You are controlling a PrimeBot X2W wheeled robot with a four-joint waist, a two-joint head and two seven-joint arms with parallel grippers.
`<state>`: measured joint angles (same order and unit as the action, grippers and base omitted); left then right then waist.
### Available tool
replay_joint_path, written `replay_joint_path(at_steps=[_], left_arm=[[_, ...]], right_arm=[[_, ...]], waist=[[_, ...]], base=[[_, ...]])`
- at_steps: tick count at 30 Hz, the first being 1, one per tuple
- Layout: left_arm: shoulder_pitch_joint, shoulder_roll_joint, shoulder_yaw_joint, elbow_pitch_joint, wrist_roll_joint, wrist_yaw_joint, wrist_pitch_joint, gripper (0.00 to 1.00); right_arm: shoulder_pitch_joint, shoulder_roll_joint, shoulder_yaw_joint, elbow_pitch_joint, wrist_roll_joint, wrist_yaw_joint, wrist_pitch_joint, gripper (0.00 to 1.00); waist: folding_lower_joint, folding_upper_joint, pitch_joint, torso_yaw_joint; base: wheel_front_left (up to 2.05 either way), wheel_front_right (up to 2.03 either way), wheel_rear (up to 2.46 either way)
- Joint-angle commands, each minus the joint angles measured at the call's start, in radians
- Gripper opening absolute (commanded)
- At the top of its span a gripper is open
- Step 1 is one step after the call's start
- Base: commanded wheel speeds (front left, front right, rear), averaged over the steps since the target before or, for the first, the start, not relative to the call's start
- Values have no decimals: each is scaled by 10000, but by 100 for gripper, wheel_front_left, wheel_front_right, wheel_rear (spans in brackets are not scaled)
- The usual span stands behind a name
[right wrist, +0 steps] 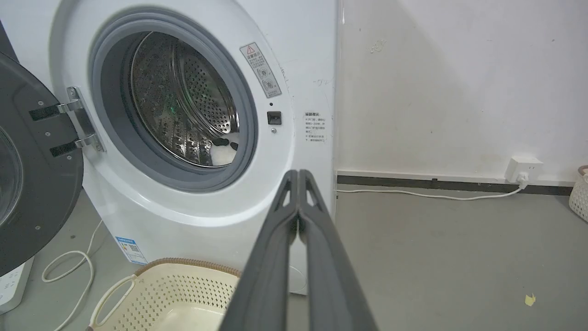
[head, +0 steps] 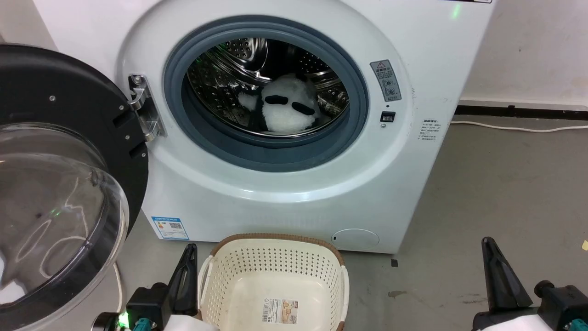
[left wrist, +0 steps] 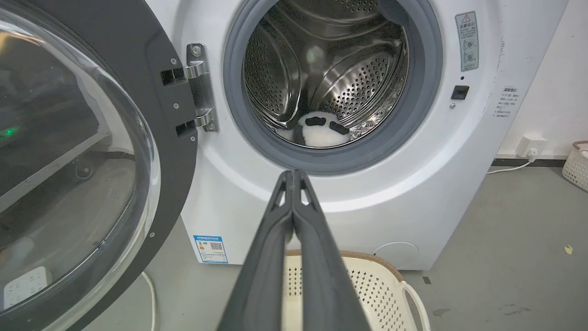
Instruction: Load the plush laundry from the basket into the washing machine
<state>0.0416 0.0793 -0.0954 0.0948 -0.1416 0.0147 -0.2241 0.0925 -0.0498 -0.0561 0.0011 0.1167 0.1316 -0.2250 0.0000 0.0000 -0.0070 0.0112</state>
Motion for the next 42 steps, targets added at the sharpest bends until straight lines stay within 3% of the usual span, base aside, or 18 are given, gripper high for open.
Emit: replay_joint_path(at_steps=[1, 42], left_arm=[[-57, -18, 45, -77, 131, -22, 69, 0], [-206, -131, 422, -438, 664, -74, 969, 0]], right_arm=[[-120, -1, 33, -3, -103, -1, 69, 0], [-453, -2, 252, -6, -544, -5, 973, 0]], waist=[[0, 0, 1, -2], [0, 0, 30, -48]], base=[[0, 0, 0], [0, 0, 0]])
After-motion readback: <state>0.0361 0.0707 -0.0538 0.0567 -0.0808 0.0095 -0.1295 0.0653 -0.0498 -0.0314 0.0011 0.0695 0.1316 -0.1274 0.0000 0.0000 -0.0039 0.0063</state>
